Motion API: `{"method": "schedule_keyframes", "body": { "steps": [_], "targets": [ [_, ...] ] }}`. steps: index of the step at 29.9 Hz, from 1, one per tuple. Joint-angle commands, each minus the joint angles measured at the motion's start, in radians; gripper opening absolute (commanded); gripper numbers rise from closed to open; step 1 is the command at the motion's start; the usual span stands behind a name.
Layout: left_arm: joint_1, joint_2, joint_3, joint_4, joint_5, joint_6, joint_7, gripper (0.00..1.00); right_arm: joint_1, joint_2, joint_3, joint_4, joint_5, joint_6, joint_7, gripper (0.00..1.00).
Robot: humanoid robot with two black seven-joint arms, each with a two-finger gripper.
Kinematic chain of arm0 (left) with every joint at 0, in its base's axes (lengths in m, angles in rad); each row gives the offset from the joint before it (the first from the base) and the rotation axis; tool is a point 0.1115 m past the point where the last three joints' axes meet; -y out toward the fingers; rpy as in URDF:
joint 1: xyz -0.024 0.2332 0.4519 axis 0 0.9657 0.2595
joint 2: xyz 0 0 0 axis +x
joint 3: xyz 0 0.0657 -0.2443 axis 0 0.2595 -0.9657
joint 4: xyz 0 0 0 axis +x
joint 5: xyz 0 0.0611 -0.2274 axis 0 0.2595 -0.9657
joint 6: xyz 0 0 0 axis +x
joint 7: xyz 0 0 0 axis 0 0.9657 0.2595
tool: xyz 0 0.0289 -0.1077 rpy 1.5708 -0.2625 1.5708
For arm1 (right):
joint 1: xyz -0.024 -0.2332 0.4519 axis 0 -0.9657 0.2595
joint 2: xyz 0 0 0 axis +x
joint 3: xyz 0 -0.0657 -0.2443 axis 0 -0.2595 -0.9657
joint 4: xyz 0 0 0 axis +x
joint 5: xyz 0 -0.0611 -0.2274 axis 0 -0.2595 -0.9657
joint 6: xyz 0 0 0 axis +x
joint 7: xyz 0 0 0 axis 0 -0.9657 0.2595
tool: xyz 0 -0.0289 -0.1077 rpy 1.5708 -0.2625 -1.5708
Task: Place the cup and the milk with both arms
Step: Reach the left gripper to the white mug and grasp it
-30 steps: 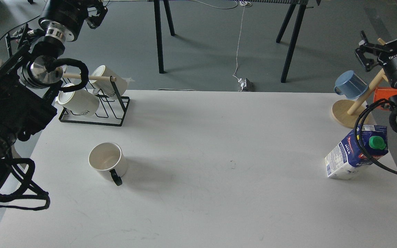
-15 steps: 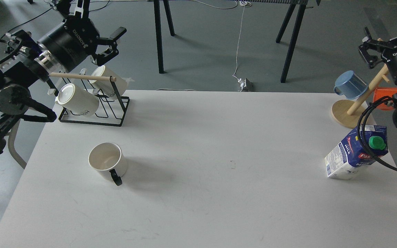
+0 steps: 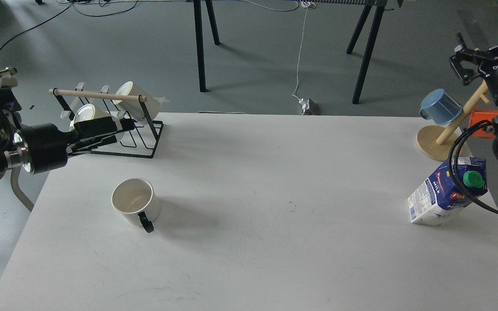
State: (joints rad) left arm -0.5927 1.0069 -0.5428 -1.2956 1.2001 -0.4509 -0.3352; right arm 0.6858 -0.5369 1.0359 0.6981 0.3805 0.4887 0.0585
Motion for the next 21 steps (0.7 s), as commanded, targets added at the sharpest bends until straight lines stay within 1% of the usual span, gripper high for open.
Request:
{"method": "schedule_keyframes", "body": {
  "steps": [1,3,4,5,7,9,12,14,17,21],
  "targets": [
    [0.034,-0.001,0.003,0.007,0.168,0.087,-0.001,0.92,0.0,0.002,-0.004,0.0,-0.002,0.0,0.0,0.99],
    [0.045,-0.004,0.003,0.016,0.246,0.116,-0.002,0.88,0.0,0.002,-0.005,0.001,-0.002,0.0,0.0,0.99],
    [0.051,-0.008,0.003,0.031,0.289,0.126,-0.01,0.86,0.0,0.0,-0.007,0.001,-0.003,0.0,0.0,0.99],
    [0.059,-0.013,0.004,0.053,0.329,0.135,-0.028,0.84,0.001,0.0,-0.008,0.001,-0.003,0.0,0.0,0.99],
    [0.071,-0.042,0.01,0.102,0.412,0.155,-0.085,0.81,0.003,0.0,-0.008,0.001,-0.006,0.0,0.0,0.99],
    [0.071,-0.08,0.029,0.142,0.499,0.191,-0.11,0.8,0.003,0.0,-0.008,0.0,-0.006,0.0,0.0,0.99],
    [0.073,-0.109,0.066,0.194,0.63,0.273,-0.114,0.79,0.001,0.0,-0.008,0.0,-0.006,0.0,0.0,0.99],
    [0.073,-0.132,0.116,0.216,0.659,0.317,-0.114,0.79,0.001,-0.002,-0.01,0.0,-0.006,0.0,0.0,0.99],
    [0.071,-0.151,0.158,0.229,0.664,0.354,-0.107,0.77,0.001,0.0,-0.01,0.0,-0.006,0.0,0.0,0.99],
    [0.073,-0.194,0.161,0.271,0.667,0.362,-0.105,0.76,0.001,0.0,-0.01,0.0,-0.006,0.0,0.0,0.99]
  ]
}}
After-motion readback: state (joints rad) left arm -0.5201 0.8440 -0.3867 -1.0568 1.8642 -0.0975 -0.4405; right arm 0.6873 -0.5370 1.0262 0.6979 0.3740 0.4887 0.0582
